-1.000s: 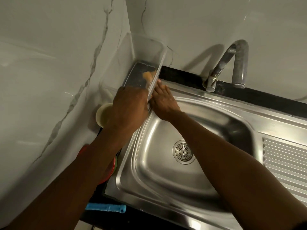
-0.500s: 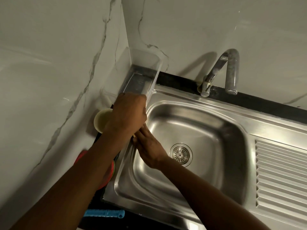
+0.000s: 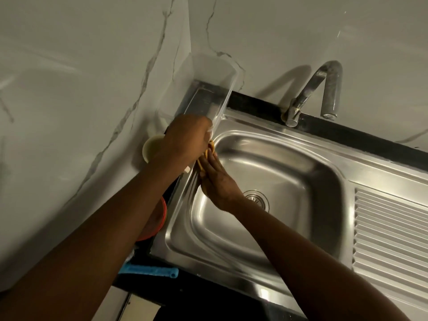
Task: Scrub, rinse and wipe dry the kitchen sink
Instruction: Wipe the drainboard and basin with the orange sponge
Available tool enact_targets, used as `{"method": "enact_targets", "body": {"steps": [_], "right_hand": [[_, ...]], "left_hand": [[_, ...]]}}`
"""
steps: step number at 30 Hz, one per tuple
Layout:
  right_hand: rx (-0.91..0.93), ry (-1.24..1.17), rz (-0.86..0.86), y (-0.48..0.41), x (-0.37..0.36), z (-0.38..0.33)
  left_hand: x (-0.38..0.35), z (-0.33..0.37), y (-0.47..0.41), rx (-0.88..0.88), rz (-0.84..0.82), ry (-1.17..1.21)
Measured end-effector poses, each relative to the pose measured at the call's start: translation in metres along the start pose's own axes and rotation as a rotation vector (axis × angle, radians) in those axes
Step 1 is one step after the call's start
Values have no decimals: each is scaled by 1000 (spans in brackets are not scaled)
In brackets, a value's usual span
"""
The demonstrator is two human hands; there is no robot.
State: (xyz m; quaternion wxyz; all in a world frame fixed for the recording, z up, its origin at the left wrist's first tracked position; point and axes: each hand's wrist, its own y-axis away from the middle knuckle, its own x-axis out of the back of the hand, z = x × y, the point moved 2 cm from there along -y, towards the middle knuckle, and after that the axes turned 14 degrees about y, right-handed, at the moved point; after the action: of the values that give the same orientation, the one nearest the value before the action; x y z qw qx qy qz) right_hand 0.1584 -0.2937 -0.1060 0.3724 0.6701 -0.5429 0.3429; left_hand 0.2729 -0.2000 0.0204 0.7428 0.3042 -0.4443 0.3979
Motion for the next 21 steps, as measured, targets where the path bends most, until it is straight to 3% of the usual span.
{"method": "enact_targets", "body": {"steps": [3,10,14,21], "right_hand": [[114,-121,-26,34,-19,-15],[293,-101,-260,110,-37,-37],[433,-80,-272,133,-27,-32],[413,-36,-364,163,-2,4]], "left_hand": [[-2,0,4,-41,35,40],[4,0,23,-162,205,142],[16,10,51,-229,294,193],[13,10,99,-211,308,292]]}}
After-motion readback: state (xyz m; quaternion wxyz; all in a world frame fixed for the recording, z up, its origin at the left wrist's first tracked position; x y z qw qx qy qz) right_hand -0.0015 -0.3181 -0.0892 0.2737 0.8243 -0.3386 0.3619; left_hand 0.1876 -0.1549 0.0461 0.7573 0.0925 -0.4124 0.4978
